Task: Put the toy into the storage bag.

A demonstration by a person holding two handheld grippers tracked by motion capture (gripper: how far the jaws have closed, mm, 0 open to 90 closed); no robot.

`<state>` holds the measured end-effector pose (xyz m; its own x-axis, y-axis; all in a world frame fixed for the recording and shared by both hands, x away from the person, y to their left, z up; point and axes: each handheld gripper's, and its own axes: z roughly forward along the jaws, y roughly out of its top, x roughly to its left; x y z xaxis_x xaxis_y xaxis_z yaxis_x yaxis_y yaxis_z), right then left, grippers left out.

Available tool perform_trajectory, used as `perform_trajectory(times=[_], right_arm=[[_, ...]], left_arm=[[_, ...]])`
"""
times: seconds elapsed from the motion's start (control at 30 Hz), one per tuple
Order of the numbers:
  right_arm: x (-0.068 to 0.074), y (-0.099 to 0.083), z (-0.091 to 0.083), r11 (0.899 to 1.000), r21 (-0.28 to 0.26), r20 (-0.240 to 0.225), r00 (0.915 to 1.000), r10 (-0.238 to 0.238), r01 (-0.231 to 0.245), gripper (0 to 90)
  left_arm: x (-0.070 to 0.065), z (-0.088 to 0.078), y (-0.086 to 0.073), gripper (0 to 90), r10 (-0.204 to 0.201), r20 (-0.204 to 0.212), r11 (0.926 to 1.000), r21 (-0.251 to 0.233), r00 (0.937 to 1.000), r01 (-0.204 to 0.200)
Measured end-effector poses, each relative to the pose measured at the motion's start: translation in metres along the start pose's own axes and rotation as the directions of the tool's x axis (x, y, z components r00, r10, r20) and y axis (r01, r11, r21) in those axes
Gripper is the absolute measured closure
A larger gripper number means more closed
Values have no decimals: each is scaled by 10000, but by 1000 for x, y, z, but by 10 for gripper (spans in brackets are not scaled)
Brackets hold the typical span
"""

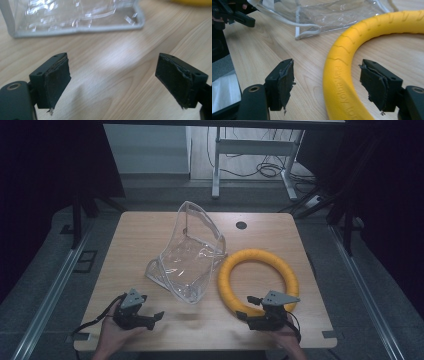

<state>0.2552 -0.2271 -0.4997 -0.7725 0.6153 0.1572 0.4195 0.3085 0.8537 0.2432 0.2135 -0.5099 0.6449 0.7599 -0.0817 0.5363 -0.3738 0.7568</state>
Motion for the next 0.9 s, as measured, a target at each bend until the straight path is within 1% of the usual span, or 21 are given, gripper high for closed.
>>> perform_trajectory(times=[0.07, 0.1, 0.23, 0.27, 0.3, 0.33, 0.37, 0.47, 0.5, 0.6, 0.67, 0.7, 0.73, 0.77, 0.8, 0.9], right_arm=[[-3, 0, -3, 10000, 18, 46, 10000, -37, 37, 256], [-3, 0, -5, 10000, 33, 106, 9999, -67, 67, 253], [-7, -2, -8, 9994, 313, 154, 9998, -151, 147, 245], [-8, -2, -8, 9992, 378, 73, 9998, -165, 162, 245], [-8, -1, -8, 9990, 422, 55, 9998, -175, 172, 246], [-9, 0, -9, 9987, 486, -14, 9999, -170, 170, 246], [-10, 2, -9, 9980, 596, -138, 9997, -205, 213, 241], [-12, 10, -10, 9930, 1074, -108, 9988, -484, 493, 247], [-12, 14, -11, 9913, 1191, -182, 9984, -538, 556, 252], [-13, 24, -14, 9867, 1430, -260, 9969, -742, 772, 271], [-14, 32, -15, 9790, 1734, -270, 9942, -1038, 1069, 274], [-14, 32, -15, 9790, 1734, -270, 9942, -1038, 1069, 274], [-14, 39, -15, 9670, 2155, -378, 9907, -1308, 1359, 274], [-15, 42, -14, 9607, 2366, -446, 9893, -1387, 1453, 274], [-16, 45, -13, 9508, 2670, -545, 9875, -1477, 1569, 273], [-18, 54, -7, 9037, 3744, -813, 9782, -1910, 2076, 267]], left_arm=[[-1, -2, 3, 125, 224, -231, 9997, -87, 9995, -226], [-1, -3, 4, 126, 260, -198, 9995, -174, 9995, -264], [-5, -5, 7, 143, 310, 106, 9990, -316, 9995, -307], [-5, -5, 8, 150, 329, 217, 9989, -331, 9992, -322], [-4, -5, 8, 154, 259, 367, 9991, -341, 9990, -247], [-3, -5, 9, 157, 250, 425, 9992, -329, 9988, -236], [-2, -5, 10, 163, 255, 403, 9992, -328, 9989, -242], [-2, -5, 10, 178, 229, 392, 9993, -317, 9990, -217], [-2, -6, 10, 181, 218, 358, 9994, -279, 9991, -208], [-5, -9, 7, 184, 372, 121, 9993, -87, 9992, -371], [-6, -12, 5, 187, 433, 70, 9991, -29, 9990, -433], [-6, -12, 5, 188, 433, 70, 9991, -29, 9990, -433], [-7, -15, 5, 189, 418, 119, 9991, 10, 9991, -419], [-7, -16, 4, 189, 424, 140, 9991, 9, 9990, -425], [-8, -16, 4, 191, 407, 127, 9992, 23, 9991, -408], [-10, -16, 2, 194, 567, 61, 9983, 153, 9984, -568]])
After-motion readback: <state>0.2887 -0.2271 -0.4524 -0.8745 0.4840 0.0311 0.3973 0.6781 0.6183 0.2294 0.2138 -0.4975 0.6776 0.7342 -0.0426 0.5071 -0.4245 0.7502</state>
